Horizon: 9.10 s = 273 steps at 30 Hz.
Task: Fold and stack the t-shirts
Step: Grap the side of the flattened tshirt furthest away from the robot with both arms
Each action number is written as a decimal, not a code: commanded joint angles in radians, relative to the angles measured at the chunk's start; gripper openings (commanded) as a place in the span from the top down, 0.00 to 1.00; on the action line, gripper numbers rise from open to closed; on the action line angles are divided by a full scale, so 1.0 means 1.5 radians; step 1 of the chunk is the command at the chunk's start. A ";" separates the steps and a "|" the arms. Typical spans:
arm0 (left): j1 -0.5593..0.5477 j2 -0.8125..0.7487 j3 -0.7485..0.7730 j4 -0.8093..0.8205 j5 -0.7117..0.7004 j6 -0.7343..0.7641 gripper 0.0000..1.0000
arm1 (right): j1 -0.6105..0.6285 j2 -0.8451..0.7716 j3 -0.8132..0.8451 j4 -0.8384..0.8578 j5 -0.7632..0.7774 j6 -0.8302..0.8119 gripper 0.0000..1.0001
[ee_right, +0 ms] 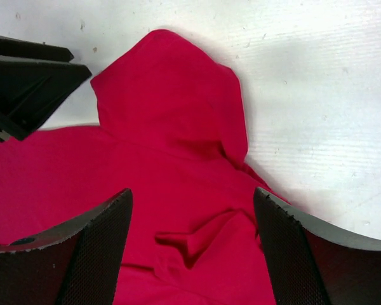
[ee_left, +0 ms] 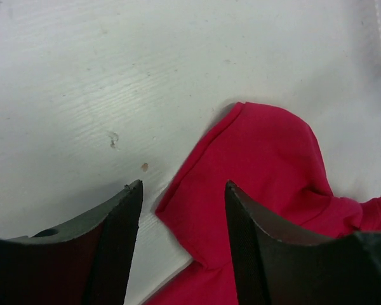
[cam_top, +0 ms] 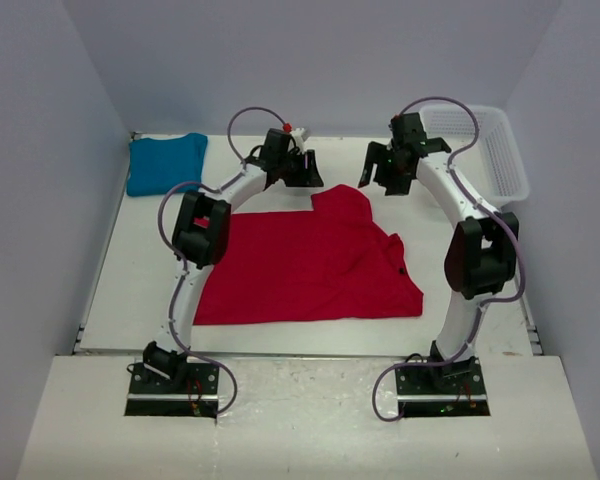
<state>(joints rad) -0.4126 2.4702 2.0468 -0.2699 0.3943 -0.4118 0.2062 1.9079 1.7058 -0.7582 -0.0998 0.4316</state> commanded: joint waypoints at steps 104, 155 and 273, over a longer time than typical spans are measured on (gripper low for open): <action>-0.146 -0.456 -0.702 0.305 0.083 -0.001 0.64 | 0.066 0.071 -0.010 -0.065 -0.151 -0.076 0.23; -0.081 -0.588 -0.715 0.168 0.041 0.011 0.58 | 0.160 -0.131 -0.272 -0.002 0.027 0.010 0.43; -0.019 -0.608 -0.804 0.227 0.027 -0.029 0.60 | 0.299 -0.087 -0.284 -0.037 0.286 0.043 1.00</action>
<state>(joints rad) -0.4568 1.5986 0.8520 0.0566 0.4847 -0.4389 0.6605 1.7775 1.2400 -0.8024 0.2985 0.4866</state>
